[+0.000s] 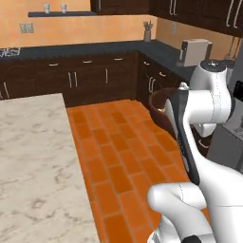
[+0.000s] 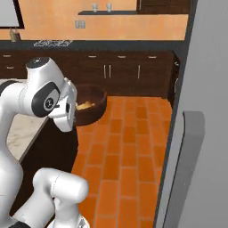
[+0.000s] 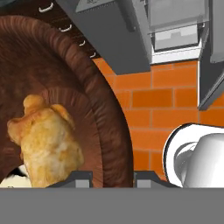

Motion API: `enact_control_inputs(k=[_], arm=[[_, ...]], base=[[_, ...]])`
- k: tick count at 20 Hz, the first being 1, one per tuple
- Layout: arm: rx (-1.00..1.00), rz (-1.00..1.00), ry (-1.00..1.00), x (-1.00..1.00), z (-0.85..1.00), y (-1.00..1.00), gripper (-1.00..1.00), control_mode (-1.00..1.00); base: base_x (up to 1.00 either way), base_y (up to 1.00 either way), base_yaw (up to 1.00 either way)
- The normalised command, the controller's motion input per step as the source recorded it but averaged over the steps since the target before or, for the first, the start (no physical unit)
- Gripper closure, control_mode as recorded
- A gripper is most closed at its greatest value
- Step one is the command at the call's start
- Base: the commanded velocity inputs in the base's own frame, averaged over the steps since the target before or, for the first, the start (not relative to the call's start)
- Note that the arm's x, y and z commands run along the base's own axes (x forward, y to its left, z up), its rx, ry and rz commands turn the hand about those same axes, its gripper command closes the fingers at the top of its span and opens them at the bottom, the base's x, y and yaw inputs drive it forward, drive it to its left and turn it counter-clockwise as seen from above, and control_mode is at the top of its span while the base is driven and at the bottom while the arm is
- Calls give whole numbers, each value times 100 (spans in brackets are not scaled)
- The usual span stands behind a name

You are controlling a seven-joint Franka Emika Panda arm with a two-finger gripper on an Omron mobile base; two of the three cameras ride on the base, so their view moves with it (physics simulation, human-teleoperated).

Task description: Pick the chicken drumstick and mushroom from their plates and place them in the bowl. Then put the bowl in the fridge.

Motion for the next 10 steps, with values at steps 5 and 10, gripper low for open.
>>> enact_control_inputs(k=[5,10], arm=[[0,0,0,0,0,0,100,100],[0,0,0,0,0,0,100,100]], base=[[88,-7,-30],[41,0,-72]])
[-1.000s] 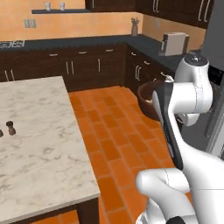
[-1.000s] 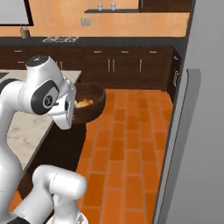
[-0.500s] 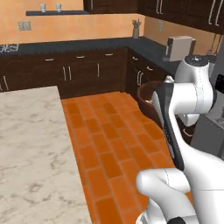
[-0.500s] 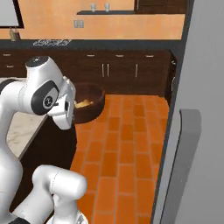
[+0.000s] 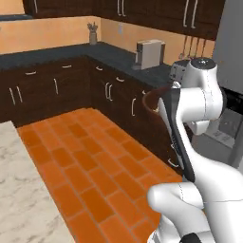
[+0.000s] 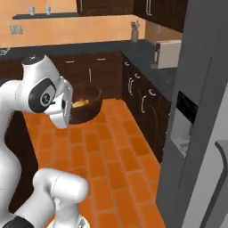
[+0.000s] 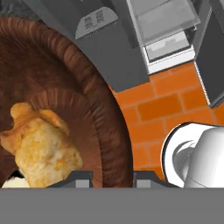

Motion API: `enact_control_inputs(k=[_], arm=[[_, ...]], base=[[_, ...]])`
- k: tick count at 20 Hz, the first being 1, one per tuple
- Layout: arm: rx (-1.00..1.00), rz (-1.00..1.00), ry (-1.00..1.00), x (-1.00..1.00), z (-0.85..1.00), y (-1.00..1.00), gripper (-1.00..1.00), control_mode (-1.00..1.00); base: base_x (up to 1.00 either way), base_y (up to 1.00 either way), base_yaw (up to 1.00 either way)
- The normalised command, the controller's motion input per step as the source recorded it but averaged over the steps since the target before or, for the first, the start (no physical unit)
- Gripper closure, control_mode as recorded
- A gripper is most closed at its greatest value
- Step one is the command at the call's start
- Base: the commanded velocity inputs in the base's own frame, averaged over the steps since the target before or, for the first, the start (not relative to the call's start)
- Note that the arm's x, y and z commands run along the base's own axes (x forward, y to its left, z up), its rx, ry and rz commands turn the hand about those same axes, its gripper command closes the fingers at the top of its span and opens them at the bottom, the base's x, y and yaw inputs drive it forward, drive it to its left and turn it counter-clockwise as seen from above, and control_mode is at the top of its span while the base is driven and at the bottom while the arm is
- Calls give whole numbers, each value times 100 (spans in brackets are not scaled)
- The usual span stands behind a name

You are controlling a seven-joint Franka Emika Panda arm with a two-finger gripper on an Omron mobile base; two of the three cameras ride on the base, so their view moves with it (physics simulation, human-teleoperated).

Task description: Pick the chicken drumstick and mushroom from their plates and place them in the bowl. Then put the bowl in the fridge.

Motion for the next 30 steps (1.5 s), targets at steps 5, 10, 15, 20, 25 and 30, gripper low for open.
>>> enact_control_inputs(k=[5,10,15,20,25,30], arm=[[0,0,0,0,0,0,100,100],[0,0,0,0,0,0,100,100],[0,0,0,0,0,0,100,100],[0,0,0,0,0,0,100,100],[0,0,0,0,0,0,100,100],[0,0,0,0,0,0,100,100]], base=[[30,0,-79],[23,30,-79],[23,81,-47],[62,44,-14],[-5,46,-5],[-1,86,0]])
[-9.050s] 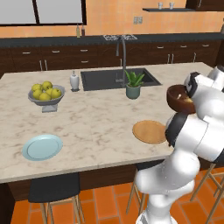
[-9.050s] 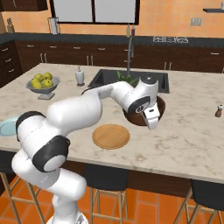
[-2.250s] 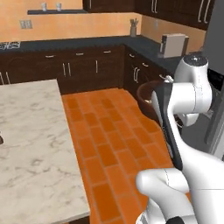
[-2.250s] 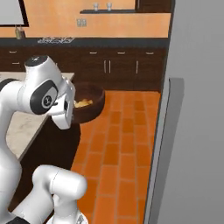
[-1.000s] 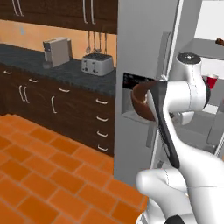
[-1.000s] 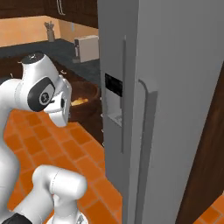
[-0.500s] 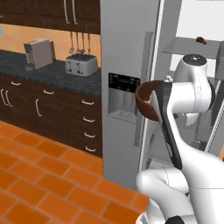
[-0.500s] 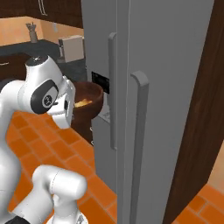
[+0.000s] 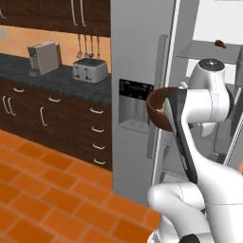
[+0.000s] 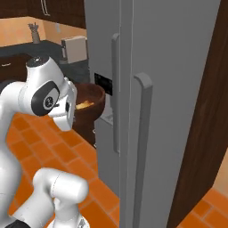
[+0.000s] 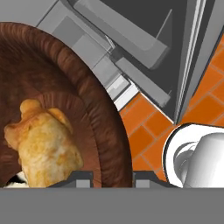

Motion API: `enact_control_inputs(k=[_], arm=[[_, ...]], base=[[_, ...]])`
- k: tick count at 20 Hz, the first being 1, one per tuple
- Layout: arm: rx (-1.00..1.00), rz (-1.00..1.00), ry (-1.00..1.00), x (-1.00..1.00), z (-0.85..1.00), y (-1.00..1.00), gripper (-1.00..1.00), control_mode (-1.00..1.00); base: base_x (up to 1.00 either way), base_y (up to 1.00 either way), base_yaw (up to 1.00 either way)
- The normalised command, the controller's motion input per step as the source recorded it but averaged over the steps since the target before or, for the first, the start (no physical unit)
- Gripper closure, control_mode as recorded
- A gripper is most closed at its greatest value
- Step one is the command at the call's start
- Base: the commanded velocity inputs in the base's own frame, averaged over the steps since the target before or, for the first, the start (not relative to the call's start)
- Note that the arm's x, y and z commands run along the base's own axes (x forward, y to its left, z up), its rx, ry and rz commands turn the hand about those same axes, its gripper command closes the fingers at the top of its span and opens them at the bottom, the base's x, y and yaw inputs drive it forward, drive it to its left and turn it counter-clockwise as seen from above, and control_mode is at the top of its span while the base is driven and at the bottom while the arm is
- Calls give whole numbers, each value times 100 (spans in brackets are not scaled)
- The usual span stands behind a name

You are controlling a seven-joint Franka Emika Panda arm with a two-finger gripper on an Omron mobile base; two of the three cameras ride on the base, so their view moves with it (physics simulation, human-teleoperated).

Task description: Pick the chicken drumstick and mushroom from their plates and place them in the bowl. Then put the bowl in the fridge.

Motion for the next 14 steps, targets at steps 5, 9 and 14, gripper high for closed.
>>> enact_control_inputs(k=[5,9,14], arm=[[0,0,0,0,0,0,100,100],[0,0,0,0,0,0,100,100],[0,0,0,0,0,0,100,100]], base=[[19,74,19],[68,6,4],[29,-10,-1]])
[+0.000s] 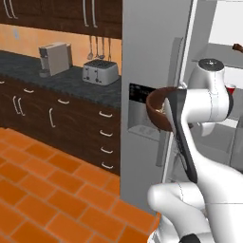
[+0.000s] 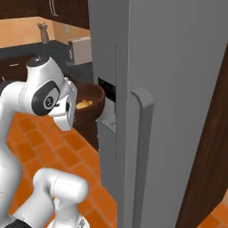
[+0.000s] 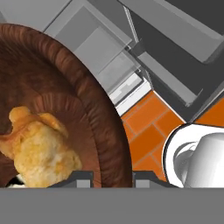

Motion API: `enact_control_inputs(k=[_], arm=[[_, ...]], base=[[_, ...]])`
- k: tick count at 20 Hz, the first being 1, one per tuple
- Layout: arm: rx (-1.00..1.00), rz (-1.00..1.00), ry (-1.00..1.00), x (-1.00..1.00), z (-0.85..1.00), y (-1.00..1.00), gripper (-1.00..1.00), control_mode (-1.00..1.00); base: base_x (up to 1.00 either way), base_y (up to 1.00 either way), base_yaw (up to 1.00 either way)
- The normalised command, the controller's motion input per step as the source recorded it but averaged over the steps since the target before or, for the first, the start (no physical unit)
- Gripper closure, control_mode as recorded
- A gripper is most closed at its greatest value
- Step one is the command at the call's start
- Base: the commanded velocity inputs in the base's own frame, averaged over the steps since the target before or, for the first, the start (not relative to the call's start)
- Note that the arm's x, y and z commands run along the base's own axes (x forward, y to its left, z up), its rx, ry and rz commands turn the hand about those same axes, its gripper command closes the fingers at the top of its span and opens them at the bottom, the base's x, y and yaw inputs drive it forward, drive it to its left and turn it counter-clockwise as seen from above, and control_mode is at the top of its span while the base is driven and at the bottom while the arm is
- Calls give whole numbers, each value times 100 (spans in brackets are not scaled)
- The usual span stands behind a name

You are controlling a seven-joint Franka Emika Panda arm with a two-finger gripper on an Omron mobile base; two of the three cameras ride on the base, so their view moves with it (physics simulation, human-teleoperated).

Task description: Pick the chicken drumstick and mushroom from their plates and place them in the bowl. Then put the bowl in the fridge.

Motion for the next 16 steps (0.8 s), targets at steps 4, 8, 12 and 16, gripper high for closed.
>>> enact_control_inputs(k=[4,8,12,16], arm=[[0,0,0,0,0,0,100,100],[0,0,0,0,0,0,100,100],[0,0,0,0,0,0,100,100],[0,0,0,0,0,0,100,100]], base=[[-6,85,-25],[36,68,-41],[33,74,-43],[73,2,-18]])
